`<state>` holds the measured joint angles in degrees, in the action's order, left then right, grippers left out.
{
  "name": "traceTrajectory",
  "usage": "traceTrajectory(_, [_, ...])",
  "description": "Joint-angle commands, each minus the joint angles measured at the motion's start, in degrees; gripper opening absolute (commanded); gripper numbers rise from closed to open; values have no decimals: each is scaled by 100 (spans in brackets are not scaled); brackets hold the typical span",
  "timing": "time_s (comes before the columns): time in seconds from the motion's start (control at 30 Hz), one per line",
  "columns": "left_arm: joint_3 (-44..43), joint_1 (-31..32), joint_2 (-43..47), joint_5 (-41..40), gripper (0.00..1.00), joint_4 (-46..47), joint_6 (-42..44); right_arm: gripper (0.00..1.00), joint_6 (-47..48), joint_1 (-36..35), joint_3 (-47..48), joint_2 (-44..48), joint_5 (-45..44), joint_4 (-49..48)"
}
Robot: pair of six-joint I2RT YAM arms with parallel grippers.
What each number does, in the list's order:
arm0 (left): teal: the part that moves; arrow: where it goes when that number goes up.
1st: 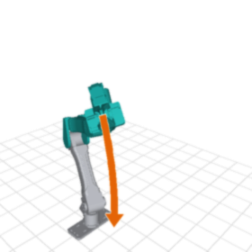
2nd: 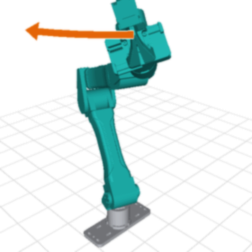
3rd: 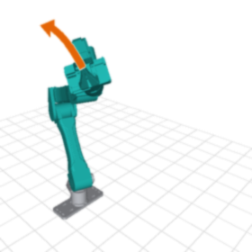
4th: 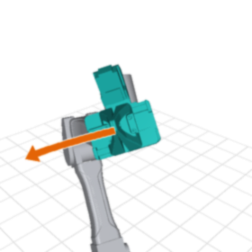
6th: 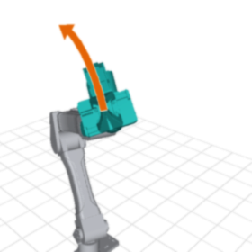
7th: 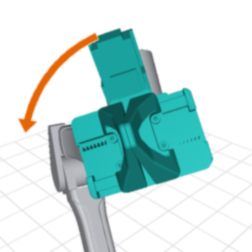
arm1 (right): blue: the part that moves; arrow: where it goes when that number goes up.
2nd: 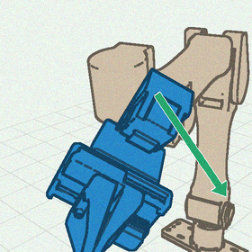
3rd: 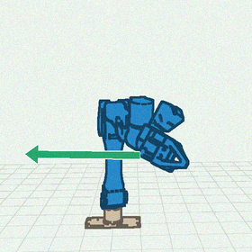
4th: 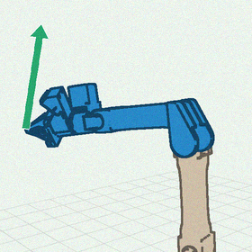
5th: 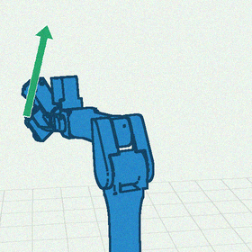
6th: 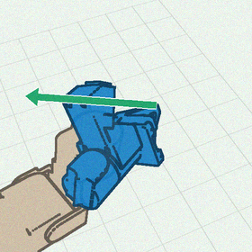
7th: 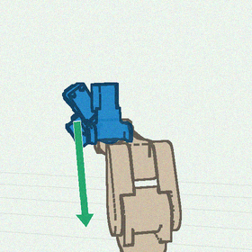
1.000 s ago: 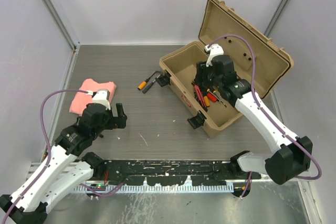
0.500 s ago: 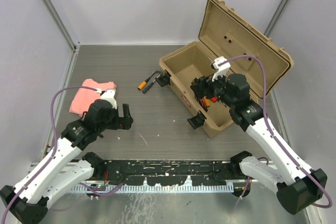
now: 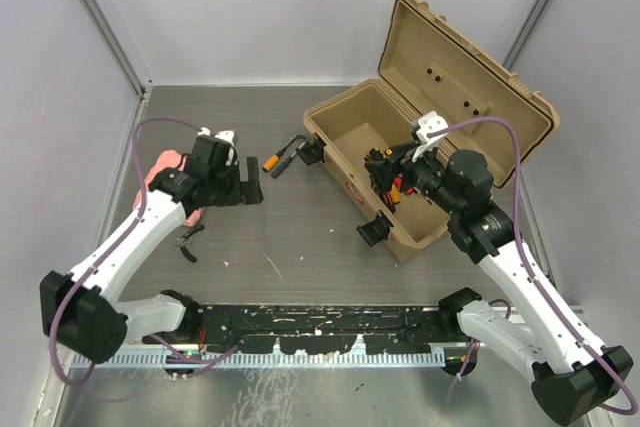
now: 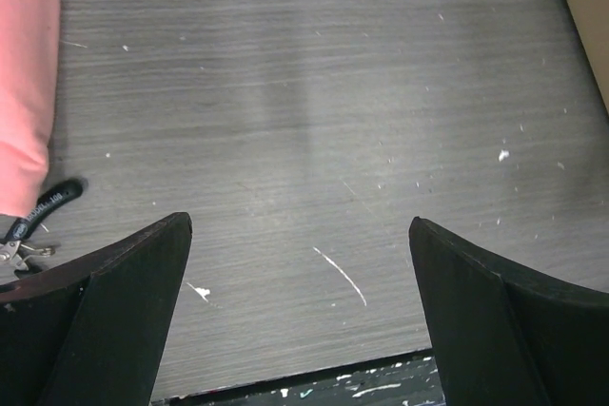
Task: Pack the tool kit
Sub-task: Pick up the screwdriver from the center of the board.
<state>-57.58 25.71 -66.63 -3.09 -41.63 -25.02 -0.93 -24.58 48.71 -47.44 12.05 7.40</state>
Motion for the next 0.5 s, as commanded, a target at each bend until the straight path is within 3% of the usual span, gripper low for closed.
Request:
traceTrajectory(0.0, [-557,-590,-532,468,99,55,137,80,62,-4,5,257,-93,-178])
traceTrajectory(0.2, [-1516,-776,-1956,318,87,357,371,80,20,-8,85,310,-355,-8])
traceTrajectory(0.27, [-2274,-778,-2603,381,79,-35,520,80,85,-11,196,270,-378,93])
traceTrajectory(0.47, [-3939,-778,-4162,297,72,-710,896,80,35,-3,447,237,-328,323])
